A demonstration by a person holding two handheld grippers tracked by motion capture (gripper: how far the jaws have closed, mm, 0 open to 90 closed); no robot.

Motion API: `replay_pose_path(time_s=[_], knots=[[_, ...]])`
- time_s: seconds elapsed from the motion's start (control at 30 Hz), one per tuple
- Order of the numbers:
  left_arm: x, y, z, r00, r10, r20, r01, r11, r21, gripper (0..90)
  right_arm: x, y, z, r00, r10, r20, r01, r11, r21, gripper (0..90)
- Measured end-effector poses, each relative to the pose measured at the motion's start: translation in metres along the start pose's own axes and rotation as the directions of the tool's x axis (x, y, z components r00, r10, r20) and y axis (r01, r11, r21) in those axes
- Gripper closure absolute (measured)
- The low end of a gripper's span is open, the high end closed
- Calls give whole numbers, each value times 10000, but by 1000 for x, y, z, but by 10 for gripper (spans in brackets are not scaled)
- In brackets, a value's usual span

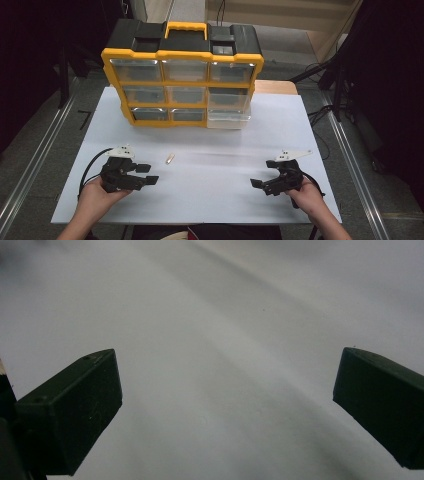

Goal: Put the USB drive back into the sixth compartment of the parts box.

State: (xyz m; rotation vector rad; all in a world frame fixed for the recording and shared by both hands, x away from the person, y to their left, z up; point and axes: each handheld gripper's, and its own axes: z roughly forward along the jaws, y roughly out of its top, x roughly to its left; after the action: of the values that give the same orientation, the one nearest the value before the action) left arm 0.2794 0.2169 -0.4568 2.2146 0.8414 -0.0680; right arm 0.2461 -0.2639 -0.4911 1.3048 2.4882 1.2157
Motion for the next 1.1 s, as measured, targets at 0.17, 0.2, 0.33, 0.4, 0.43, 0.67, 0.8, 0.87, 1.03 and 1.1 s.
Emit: replay_pose_path(time_s=[0.17,0.2,0.33,0.4,0.43,0.67,0.8,0.87,1.03,1.1], knots=[[3,-1,3,9995,-313,109,311,9994,137,341,0,0,0,10000,-10,-12,10,10000,13,0],[3,-1,4,9994,-327,105,326,9994,145,315,0,0,0,10000,-26,-11,26,10000,19,0],[4,-1,5,9993,-361,69,359,9992,182,296,0,-1,0,10000,-75,-22,75,10000,44,0],[4,-1,6,9994,-357,29,356,9991,223,274,0,-1,0,10000,-84,-14,84,9999,72,0],[4,0,6,9992,-404,0,404,9989,236,274,0,-1,0,10000,-84,-14,84,9999,72,0],[7,2,9,9989,-462,44,461,9988,171,248,0,-1,1,10000,-92,4,92,9999,140,0],[10,6,10,9977,-649,190,649,9979,-3,248,0,-2,1,9999,-118,15,118,9998,172,0],[11,8,11,9974,-682,214,685,9976,-105,248,0,-2,1,9999,-127,21,126,9998,184,0],[12,15,14,9976,-688,62,689,9975,-148,248,0,-2,1,9999,-120,52,119,9997,200,0],[14,18,15,9978,-656,40,656,9977,-138,248,0,-3,1,9999,-105,56,104,9998,194,0]])
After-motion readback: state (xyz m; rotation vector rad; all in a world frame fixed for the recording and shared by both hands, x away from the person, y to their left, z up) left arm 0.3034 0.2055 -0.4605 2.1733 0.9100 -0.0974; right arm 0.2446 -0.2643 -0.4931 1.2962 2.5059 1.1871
